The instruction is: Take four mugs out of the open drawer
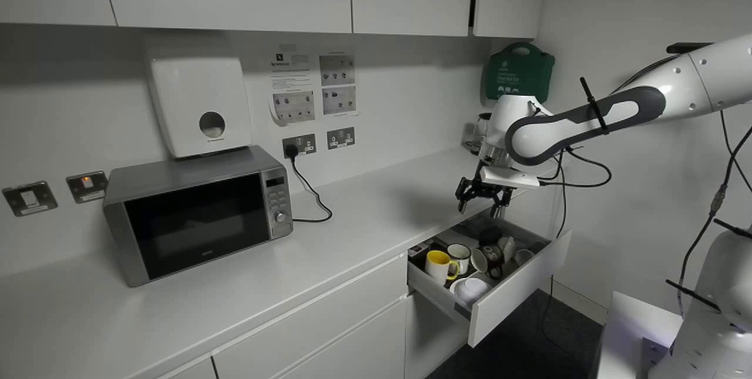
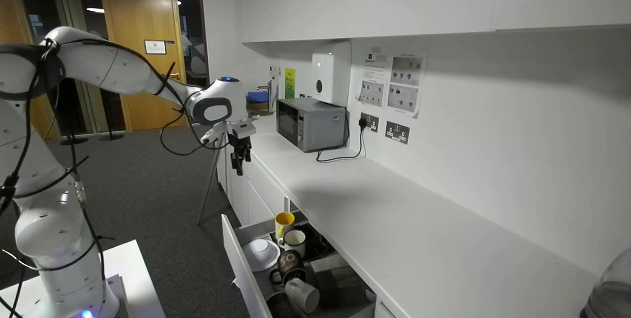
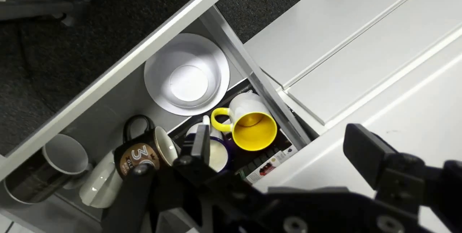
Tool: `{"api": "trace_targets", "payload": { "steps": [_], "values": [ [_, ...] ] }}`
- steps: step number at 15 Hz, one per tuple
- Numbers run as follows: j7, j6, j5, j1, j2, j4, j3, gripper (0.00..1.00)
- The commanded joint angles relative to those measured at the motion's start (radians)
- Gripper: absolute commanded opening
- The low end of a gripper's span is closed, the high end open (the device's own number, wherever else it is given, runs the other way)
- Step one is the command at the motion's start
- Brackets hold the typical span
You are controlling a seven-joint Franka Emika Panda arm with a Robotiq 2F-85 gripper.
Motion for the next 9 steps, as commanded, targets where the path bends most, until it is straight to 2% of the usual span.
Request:
{"api": "trace_targets", "payload": {
  "steps": [1,4,9],
  "values": [
    [0.150,0.001,-0.003,-0.004,0.059,0.042,0.004,1.00],
    [0.209,0.007,0.007,0.011,0.093,0.058,-0.001,1.00],
    [0.221,0.000,0.001,0.028,0.184,0.123,-0.010,1.00]
  ]
}}
